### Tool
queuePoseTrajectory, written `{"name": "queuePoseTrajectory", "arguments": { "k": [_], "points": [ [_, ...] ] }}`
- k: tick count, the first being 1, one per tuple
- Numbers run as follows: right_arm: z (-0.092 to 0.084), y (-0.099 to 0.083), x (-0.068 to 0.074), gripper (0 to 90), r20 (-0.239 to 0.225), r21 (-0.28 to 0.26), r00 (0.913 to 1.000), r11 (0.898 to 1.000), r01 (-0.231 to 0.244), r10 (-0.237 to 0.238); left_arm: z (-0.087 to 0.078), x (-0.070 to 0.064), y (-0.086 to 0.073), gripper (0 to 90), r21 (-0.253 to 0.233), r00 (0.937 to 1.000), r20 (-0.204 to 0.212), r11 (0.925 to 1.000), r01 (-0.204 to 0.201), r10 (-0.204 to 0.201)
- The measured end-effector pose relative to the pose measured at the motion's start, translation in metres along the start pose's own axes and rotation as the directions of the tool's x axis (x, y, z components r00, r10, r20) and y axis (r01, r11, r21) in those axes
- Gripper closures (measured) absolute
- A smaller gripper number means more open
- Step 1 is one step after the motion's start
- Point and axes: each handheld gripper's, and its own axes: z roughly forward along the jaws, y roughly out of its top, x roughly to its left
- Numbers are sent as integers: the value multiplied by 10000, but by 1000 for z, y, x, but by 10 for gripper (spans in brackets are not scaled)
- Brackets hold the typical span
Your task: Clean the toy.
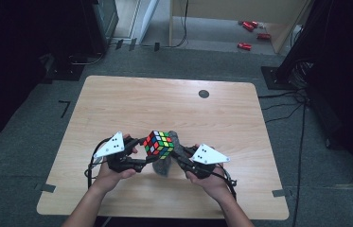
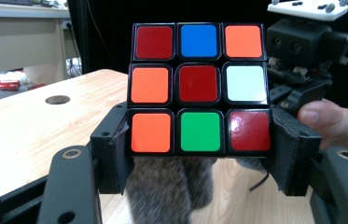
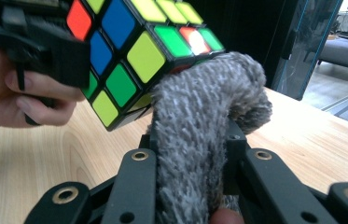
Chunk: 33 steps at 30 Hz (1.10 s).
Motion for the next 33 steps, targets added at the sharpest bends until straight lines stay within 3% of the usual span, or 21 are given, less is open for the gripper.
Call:
{"name": "queuePoseTrajectory", "arguments": {
  "k": [6, 8, 14, 21, 24, 28, 33],
  "points": [
    [8, -6, 12, 737, -697, 584, 9963, 9969, 536, -494, -4, 6, 1, 354, -166, 9990, -258, 9992, 353, -357],
    [6, -4, 12, 737, -626, 519, 9959, 9963, 689, -656, -5, 7, 0, 354, -142, 9990, -216, 9991, 397, -400],
    [-3, 2, -1, 740, 278, -170, 9994, 9996, 217, -212, 1, 2, 0, 353, 111, 9993, 189, 9994, 336, -338],
    [8, -5, 16, 734, -586, 482, 9967, 9970, 599, -571, -6, 8, 1, 353, -174, 9978, -114, 9978, 646, -648],
    [4, -1, 14, 736, -412, 279, 9971, 9975, 654, -642, -5, 7, 0, 354, -124, 9984, -10, 9984, 559, -559],
    [-3, 2, 3, 741, 73, -159, 9997, 9996, 240, -239, -1, 3, -1, 354, -37, 9986, 248, 9989, 474, -473],
    [5, -3, 14, 739, -426, 360, 9971, 9973, 643, -627, -4, 7, 0, 353, -180, 9976, 97, 9975, 684, -683]
  ]
}}
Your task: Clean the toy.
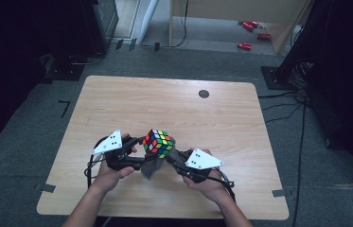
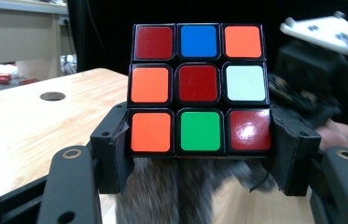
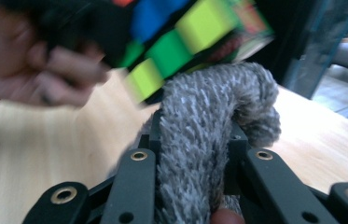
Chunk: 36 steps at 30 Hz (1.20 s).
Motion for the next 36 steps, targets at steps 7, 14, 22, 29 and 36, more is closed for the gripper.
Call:
{"name": "queuePoseTrajectory", "arguments": {
  "k": [7, 14, 22, 29, 36],
  "points": [
    [-6, 5, -5, 742, 248, -224, 9995, 9996, 188, -182, 1, -1, -1, 354, 97, 9997, 255, 9999, -39, 37],
    [4, -2, 7, 735, -163, 322, 9993, 9989, 349, -344, -1, 2, 0, 354, -47, 9998, 106, 9998, 172, -172],
    [-7, 4, -7, 744, 405, -283, 9992, 9996, -56, 67, 4, -2, -2, 354, 15, 9987, 503, 9999, 111, -112],
    [2, 0, 8, 740, -371, 306, 9985, 9987, 402, -390, -1, 3, 0, 354, -248, 9988, 394, 9992, 298, -288],
    [-9, 7, -7, 745, 322, -231, 9995, 9997, -6, 13, 4, -3, -1, 354, -61, 9966, 820, 9999, 104, -99]
  ]
}}
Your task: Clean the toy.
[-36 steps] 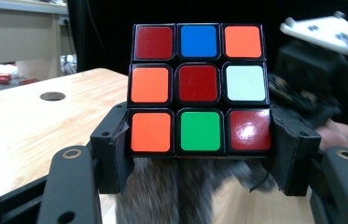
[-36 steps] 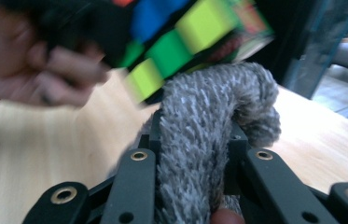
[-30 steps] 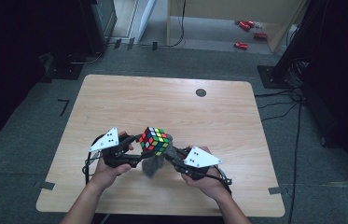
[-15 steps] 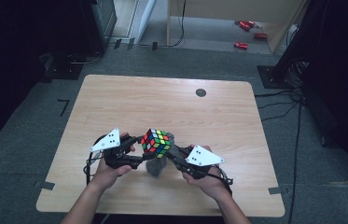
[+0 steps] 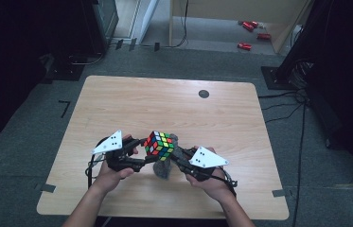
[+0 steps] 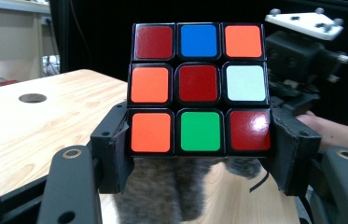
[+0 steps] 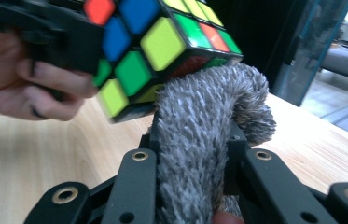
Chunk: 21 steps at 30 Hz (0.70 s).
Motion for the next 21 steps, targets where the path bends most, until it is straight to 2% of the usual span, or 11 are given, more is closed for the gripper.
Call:
{"name": "queuePoseTrajectory", "arguments": {
  "k": [3, 6, 9, 14, 18, 21],
  "points": [
    [4, -3, 1, 745, 26, 78, 10000, 9999, -65, 65, 0, -1, 1, 354, -18, 9999, -100, 10000, -26, 26],
    [7, -6, 7, 744, -307, 396, 9995, 9991, 125, -113, -2, 5, 0, 354, -31, 9982, -572, 9999, 170, -171],
    [6, -4, 10, 744, -534, 404, 9977, 9983, 431, -409, -6, 8, 0, 354, -15, 9987, -461, 9997, 232, -233],
    [-1, 2, 1, 745, -96, 111, 9997, 9996, 241, -240, -2, 2, 0, 354, 36, 9999, -50, 9999, 149, -148],
    [4, -2, 5, 743, -247, 280, 9994, 9993, 257, -250, -2, -1, 4, 353, -16, 9998, -192, 10000, -17, 17],
    [6, -2, 10, 743, -526, 458, 9977, 9979, 458, -434, -5, 4, 3, 354, 65, 9987, -492, 9999, 132, -129]
  ]
}}
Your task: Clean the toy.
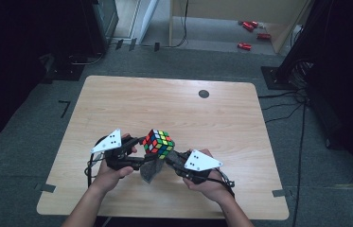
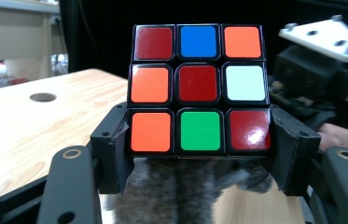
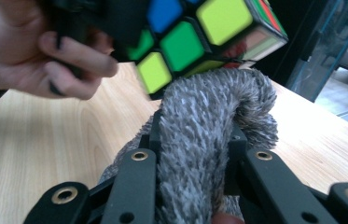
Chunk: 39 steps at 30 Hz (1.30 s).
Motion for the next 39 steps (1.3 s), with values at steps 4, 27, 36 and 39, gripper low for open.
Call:
{"name": "queuePoseTrajectory", "arguments": {
  "k": [4, 27, 36, 39],
  "points": [
    [-6, 3, -4, 742, -31, -86, 10000, 10000, 50, -50, -2, 4, -3, 354, 257, 9989, -396, 9994, -242, 252],
    [-27, 15, -29, 751, 497, -1585, 9462, 9379, -3085, 3196, 15, -14, -15, 354, 879, 9694, -1368, 9773, -1930, 2038],
    [-23, 28, -19, 750, 136, -1735, 9592, 9454, -2759, 2824, 28, -29, -17, 354, 1319, 9649, -676, 9609, -2434, 2537],
    [-23, 17, -26, 754, 557, -1425, 9473, 9416, -3053, 3155, 23, -23, -14, 354, 1191, 9704, -1066, 9717, -2038, 2166]
  ]
}}
